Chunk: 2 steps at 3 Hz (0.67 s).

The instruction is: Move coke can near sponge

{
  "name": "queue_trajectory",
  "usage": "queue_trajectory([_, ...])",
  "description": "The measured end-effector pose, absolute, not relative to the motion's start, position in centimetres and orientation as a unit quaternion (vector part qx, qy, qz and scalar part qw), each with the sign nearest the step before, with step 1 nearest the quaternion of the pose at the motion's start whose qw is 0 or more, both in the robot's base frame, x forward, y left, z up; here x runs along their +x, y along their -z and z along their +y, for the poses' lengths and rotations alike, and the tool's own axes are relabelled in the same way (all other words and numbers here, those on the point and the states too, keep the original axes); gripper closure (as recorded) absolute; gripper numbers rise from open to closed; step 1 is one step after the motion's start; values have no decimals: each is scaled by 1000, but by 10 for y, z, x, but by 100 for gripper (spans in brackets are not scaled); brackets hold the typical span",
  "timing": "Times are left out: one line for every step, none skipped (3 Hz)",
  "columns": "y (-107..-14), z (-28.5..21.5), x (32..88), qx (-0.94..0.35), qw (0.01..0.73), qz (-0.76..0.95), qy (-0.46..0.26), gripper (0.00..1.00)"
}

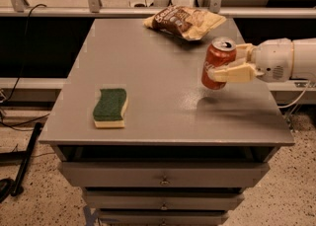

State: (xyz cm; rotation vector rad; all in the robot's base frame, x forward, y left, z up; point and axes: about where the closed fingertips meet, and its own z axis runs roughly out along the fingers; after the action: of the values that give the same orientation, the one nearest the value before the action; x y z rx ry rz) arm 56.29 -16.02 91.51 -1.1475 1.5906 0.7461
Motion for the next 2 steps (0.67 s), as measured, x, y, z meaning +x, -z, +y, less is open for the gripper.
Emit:
queue_trajectory([-923,-112,553,-504,494,620,-344,100])
queue_trajectory([-923,-65,540,-538,481,586,-369,100])
